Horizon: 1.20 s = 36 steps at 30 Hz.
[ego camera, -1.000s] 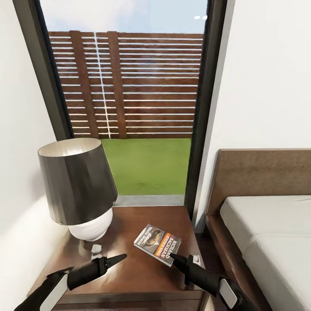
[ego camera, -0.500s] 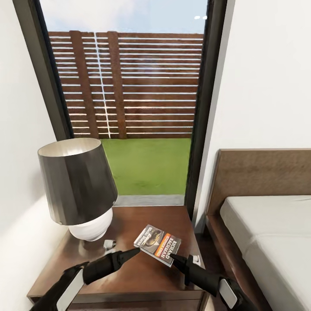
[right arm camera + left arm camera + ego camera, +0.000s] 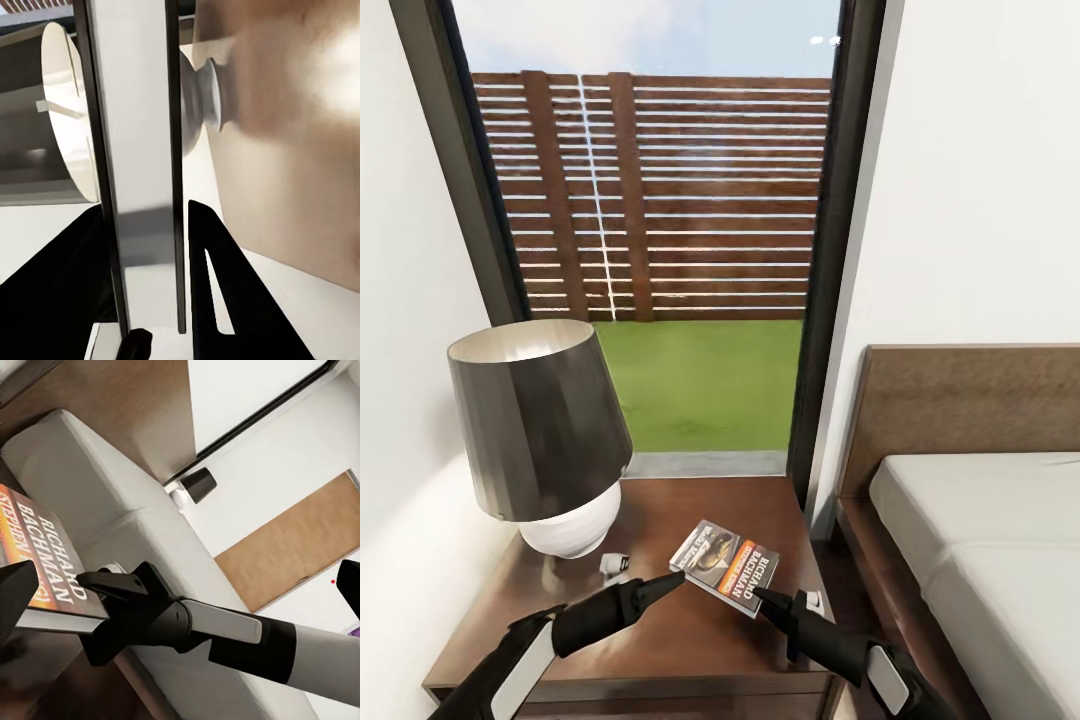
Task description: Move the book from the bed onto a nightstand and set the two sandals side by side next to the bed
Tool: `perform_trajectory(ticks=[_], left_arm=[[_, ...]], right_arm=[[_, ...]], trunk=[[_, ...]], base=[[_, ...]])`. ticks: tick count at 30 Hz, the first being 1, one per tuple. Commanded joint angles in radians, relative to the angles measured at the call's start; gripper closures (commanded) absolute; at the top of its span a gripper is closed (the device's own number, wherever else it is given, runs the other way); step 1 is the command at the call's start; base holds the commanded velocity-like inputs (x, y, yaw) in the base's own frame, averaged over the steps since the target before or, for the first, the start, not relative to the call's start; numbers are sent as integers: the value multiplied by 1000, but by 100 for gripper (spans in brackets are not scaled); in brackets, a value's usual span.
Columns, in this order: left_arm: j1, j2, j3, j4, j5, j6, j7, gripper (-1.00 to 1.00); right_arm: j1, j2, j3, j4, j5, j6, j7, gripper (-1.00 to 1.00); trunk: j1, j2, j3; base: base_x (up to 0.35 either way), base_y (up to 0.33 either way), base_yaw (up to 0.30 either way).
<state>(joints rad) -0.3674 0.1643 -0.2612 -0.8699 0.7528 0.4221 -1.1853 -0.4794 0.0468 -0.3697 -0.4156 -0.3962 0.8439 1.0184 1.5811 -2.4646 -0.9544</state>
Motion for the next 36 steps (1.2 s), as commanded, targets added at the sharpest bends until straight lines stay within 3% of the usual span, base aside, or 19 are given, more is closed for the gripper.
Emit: perform_trajectory(ticks=[1, 11, 16, 24, 32, 36], left_arm=[[0, 1, -4, 0, 10, 10, 0, -100], [2, 4, -2, 0, 10, 10, 0, -100], [4, 42, -1, -1, 14, 10, -6, -100], [5, 76, 0, -1, 15, 10, -104, -100], [5, 79, 0, -1, 14, 10, -112, -100], [5, 78, 0, -1, 14, 10, -112, -100]], right_arm=[[0, 1, -5, 0, 2, 4, 2, 100], [0, 1, -5, 0, 2, 2, 2, 100], [0, 1, -5, -1, 2, 1, 2, 100], [0, 1, -5, 0, 2, 1, 2, 100], [-1, 1, -5, 0, 3, 1, 2, 100], [0, 1, -5, 0, 3, 1, 2, 100]], trunk=[[0, 0, -1], [0, 0, -1], [0, 0, -1], [0, 0, -1], [0, 0, -1], [15, -28, -14]], base=[[0, 0, 0], [0, 0, 0], [0, 0, 0], [0, 0, 0], [0, 0, 0], [0, 0, 0]])
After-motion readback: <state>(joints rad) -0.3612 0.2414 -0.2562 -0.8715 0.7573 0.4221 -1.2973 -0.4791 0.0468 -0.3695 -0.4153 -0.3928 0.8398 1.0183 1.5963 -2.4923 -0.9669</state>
